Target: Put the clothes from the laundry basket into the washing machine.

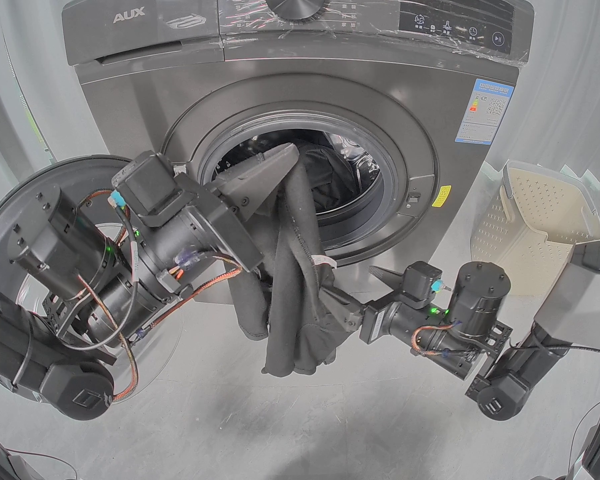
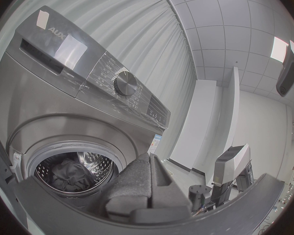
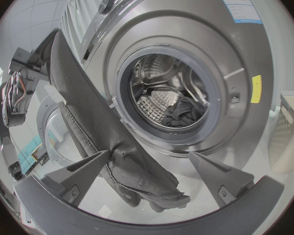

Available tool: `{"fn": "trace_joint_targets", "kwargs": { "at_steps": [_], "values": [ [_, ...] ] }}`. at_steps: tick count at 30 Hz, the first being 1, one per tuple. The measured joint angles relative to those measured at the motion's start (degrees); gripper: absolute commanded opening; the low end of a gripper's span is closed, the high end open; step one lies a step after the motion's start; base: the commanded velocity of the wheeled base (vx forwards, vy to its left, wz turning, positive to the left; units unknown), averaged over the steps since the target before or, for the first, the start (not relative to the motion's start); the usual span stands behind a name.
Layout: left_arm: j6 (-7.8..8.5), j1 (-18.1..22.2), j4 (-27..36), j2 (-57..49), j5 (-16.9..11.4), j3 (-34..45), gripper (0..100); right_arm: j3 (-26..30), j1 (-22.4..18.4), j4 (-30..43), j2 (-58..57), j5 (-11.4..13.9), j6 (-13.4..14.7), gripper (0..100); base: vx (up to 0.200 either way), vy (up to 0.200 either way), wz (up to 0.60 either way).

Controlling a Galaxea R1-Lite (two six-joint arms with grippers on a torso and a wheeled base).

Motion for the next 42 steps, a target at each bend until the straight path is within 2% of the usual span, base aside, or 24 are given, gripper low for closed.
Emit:
{"fn": "trace_joint_targets", "kwargs": {
  "at_steps": [6, 15, 33, 34, 42],
  "values": [
    [0.00, -0.1, 0.0, -0.2, 0.0, -0.1, 0, -4.5, 3.1, -0.3, 3.9, 1.4, -0.4, 100, 0.000, 0.000, 0.00],
    [-0.02, -0.6, 0.0, -1.2, 0.0, 0.2, 0, -12.5, 5.5, -0.3, 10.3, 1.6, -0.9, 100, 0.000, 0.000, 0.00],
    [-0.09, -1.0, 0.0, -3.0, -0.3, 0.2, 0, -23.7, 3.0, -0.5, 19.4, 1.3, -2.0, 100, 0.000, 0.000, 0.00],
    [-0.09, -1.0, 0.0, -3.0, -0.3, 0.2, 0, -23.9, 3.0, -0.6, 19.7, 1.2, -2.1, 0, 0.000, 0.000, 0.00],
    [-0.16, 0.1, 0.4, -3.0, -0.1, 0.6, 0, -23.6, 2.5, -1.1, 19.0, 0.0, -2.0, 0, 0.000, 0.000, 0.00]
  ]
}}
